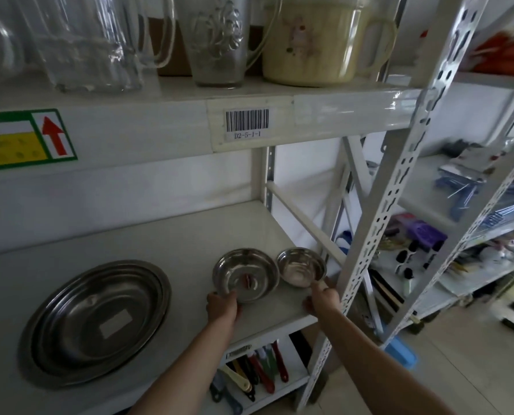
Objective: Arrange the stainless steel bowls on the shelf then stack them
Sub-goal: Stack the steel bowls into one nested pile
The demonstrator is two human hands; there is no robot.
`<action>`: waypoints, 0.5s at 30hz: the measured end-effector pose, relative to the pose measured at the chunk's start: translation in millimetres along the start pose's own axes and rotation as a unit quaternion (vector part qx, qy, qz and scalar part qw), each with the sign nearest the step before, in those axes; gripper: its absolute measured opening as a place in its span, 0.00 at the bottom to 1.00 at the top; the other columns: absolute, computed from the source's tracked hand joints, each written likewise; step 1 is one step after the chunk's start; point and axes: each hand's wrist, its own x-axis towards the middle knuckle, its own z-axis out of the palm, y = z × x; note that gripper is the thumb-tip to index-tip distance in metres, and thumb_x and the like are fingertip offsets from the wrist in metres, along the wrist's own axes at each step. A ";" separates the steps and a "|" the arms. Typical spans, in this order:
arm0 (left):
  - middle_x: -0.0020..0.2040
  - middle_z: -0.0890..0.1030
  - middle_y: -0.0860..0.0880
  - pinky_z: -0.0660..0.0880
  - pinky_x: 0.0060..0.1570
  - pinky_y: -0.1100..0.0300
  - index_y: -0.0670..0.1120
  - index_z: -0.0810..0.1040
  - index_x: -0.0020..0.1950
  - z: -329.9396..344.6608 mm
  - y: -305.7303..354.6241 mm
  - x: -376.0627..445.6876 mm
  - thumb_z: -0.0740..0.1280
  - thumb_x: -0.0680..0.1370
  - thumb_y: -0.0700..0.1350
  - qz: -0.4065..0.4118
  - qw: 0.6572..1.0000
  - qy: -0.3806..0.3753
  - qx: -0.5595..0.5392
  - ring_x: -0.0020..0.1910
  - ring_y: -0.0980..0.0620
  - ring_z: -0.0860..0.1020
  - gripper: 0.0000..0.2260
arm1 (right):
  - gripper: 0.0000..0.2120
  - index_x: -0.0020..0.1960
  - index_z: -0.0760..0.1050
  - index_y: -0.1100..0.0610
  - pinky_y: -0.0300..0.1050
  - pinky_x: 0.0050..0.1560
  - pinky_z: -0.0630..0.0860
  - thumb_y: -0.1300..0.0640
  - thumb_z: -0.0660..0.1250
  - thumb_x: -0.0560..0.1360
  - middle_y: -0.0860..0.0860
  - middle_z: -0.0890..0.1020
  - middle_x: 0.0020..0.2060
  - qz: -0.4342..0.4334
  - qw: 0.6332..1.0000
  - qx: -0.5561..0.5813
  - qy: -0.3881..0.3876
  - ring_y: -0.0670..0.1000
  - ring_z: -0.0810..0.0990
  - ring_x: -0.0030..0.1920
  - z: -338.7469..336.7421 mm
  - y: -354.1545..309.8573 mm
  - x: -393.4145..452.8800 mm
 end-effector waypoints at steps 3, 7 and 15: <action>0.53 0.80 0.33 0.76 0.31 0.58 0.35 0.74 0.58 3.6 3.7 0.4 0.68 0.73 0.40 -0.005 1.000 0.007 -0.011 0.36 0.43 0.79 0.15 | 0.22 0.49 0.77 0.60 0.60 0.49 0.82 0.41 0.66 0.71 0.61 0.84 0.41 0.020 1.000 0.007 -0.023 0.61 0.85 0.43 -0.2 -16.7 -12.7; 0.52 0.80 0.35 0.82 0.41 0.47 0.36 0.75 0.55 6.3 0.4 10.5 0.67 0.72 0.36 -0.003 1.000 0.009 -0.021 0.41 0.42 0.81 0.12 | 0.18 0.58 0.77 0.59 0.57 0.48 0.83 0.47 0.66 0.74 0.60 0.84 0.44 0.017 0.999 0.013 -0.033 0.60 0.85 0.43 -0.5 -41.9 -32.3; 0.51 0.80 0.39 0.78 0.40 0.54 0.36 0.74 0.55 -5.1 9.3 -4.6 0.64 0.77 0.39 0.016 0.999 0.024 -0.022 0.49 0.41 0.81 0.09 | 0.11 0.57 0.76 0.61 0.51 0.43 0.80 0.57 0.64 0.78 0.61 0.82 0.50 0.012 1.000 0.021 -0.006 0.60 0.81 0.44 1.8 -56.8 -57.1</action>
